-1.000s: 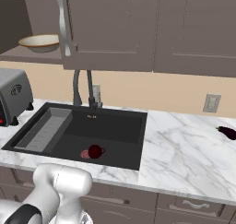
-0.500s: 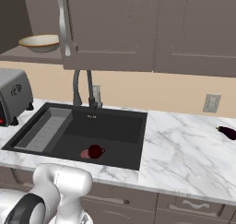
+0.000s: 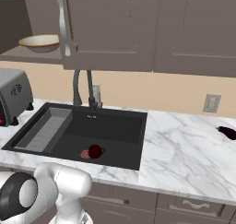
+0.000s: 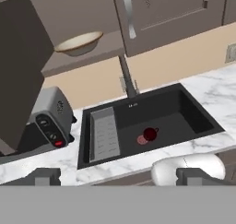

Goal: Pick the mug and place it in the sink. Pick the bowl and place it in the open cabinet and then close the cabinet.

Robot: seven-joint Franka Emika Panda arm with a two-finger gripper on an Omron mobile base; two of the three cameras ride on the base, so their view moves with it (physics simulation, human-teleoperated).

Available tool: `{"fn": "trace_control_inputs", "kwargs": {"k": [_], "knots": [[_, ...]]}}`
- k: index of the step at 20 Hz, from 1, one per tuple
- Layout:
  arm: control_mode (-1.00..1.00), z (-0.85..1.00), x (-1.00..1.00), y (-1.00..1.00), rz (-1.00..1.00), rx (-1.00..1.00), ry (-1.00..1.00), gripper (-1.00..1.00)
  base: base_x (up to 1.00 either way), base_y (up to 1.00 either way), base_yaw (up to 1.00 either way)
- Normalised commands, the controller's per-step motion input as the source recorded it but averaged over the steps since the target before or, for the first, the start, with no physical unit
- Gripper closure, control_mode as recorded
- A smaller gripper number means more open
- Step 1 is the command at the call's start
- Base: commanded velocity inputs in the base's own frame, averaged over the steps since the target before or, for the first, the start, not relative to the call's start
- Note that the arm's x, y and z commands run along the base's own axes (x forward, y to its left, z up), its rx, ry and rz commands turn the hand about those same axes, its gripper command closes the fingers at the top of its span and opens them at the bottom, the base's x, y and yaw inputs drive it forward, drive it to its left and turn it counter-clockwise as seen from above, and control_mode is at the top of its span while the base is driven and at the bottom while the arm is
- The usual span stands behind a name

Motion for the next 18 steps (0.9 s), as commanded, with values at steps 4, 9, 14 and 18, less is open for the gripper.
{"fn": "trace_control_inputs", "kwargs": {"k": [4, 9, 14, 18], "knots": [[-1.0, 0.0, 0.0, 0.99, -0.01, -0.04, 0.0, -1.0, 0.0, 0.0, 0.0], [-1.0, -0.02, 0.0, 1.0, -0.04, 0.0, 0.0, -1.0, 0.0, 0.0, 0.0], [-1.0, 0.0, 0.0, 0.58, -0.03, 0.0, -0.05, -1.0, 0.0, 0.0, 0.0], [-1.0, 0.03, 0.0, 0.47, -0.02, 0.0, -0.09, -1.0, 0.0, 0.0, 0.0]]}}
